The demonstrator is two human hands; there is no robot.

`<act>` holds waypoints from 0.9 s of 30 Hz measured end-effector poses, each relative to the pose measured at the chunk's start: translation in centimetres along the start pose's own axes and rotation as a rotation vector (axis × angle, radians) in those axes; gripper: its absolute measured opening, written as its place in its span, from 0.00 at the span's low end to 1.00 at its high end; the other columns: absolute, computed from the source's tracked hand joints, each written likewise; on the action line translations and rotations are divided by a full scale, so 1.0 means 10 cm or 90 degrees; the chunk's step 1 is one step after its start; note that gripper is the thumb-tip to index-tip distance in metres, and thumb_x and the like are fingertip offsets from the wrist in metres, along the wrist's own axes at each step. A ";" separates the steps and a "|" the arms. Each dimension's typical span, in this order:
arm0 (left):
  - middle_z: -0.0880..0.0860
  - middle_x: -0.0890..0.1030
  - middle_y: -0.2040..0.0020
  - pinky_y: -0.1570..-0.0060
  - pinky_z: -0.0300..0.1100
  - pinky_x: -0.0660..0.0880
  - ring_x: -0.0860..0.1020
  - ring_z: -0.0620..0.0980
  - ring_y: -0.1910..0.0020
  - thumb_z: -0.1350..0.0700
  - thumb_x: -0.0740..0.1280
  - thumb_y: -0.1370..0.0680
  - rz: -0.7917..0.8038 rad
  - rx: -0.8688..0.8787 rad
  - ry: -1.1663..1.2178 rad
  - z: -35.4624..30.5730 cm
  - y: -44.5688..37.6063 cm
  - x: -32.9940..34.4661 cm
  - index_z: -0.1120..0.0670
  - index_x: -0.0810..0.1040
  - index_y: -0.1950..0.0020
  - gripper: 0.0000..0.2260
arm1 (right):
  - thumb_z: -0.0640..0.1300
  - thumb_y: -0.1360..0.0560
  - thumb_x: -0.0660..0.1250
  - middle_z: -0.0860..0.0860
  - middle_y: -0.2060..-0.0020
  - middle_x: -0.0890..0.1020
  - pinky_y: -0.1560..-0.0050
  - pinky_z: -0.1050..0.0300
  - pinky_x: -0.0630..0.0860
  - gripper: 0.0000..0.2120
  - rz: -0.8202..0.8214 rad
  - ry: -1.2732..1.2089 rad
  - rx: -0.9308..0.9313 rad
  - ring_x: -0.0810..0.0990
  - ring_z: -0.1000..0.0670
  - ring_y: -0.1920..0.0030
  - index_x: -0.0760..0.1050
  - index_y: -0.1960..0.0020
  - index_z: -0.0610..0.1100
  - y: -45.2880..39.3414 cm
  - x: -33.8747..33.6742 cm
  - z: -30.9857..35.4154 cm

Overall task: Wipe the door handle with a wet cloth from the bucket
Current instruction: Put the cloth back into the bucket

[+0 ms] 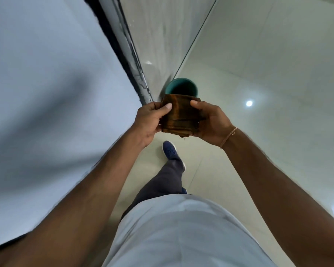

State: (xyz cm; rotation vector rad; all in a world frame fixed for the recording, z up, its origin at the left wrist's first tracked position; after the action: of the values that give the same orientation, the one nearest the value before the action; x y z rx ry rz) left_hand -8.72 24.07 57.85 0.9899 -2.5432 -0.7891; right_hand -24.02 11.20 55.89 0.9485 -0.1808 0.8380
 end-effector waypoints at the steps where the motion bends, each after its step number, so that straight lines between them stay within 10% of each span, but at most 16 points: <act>1: 0.55 0.89 0.48 0.51 0.51 0.85 0.88 0.57 0.44 0.54 0.74 0.18 0.004 -0.010 0.007 -0.05 -0.18 0.05 0.58 0.84 0.38 0.11 | 0.49 0.21 0.72 0.38 0.27 0.79 0.38 0.36 0.82 0.27 0.003 0.003 0.006 0.80 0.33 0.28 0.75 0.23 0.43 -0.13 -0.06 0.10; 12: 0.55 0.88 0.45 0.46 0.52 0.85 0.87 0.55 0.45 0.53 0.68 0.14 -0.031 -0.081 0.010 -0.51 -2.26 0.50 0.54 0.82 0.45 0.06 | 0.35 0.21 0.69 0.30 0.29 0.78 0.30 0.37 0.79 0.26 -0.061 0.021 0.045 0.82 0.33 0.33 0.72 0.24 0.31 -1.91 -0.83 1.14; 19: 0.51 0.84 0.54 0.50 0.47 0.83 0.83 0.49 0.54 0.55 0.68 0.14 -0.133 -0.103 -0.056 -0.05 -3.49 0.68 0.51 0.80 0.53 0.08 | 0.40 0.21 0.74 0.41 0.51 0.84 0.53 0.50 0.86 0.03 -0.245 0.166 0.070 0.85 0.40 0.50 0.81 0.50 0.43 -3.37 -1.52 1.33; 23: 0.52 0.85 0.45 0.38 0.47 0.78 0.83 0.50 0.44 0.52 0.71 0.17 -0.205 -0.046 -0.231 0.69 -4.38 0.54 0.55 0.83 0.41 0.08 | 0.44 0.24 0.80 0.41 0.51 0.88 0.45 0.39 0.88 0.08 -0.294 0.354 0.068 0.89 0.37 0.49 0.81 0.52 0.45 -4.49 -2.08 1.04; 27: 0.54 0.82 0.34 0.33 0.50 0.76 0.80 0.55 0.35 0.50 0.71 0.17 -0.183 0.013 -0.478 1.44 -5.19 0.34 0.55 0.80 0.32 0.16 | 0.47 0.26 0.80 0.48 0.52 0.84 0.51 0.52 0.82 0.11 -0.279 0.659 0.017 0.83 0.46 0.52 0.82 0.47 0.48 -5.48 -2.50 0.64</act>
State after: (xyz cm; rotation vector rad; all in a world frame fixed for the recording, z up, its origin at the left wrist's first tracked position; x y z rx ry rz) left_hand 9.66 -4.51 15.96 1.2659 -3.0462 -1.4445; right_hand -1.18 -24.20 12.33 0.4515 0.9004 0.8216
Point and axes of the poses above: each hand's wrist, its own y-axis away from the middle knuckle, its own x-axis out of the palm, z = x × y, the point moved 4 cm from there along -y, towards the middle knuckle
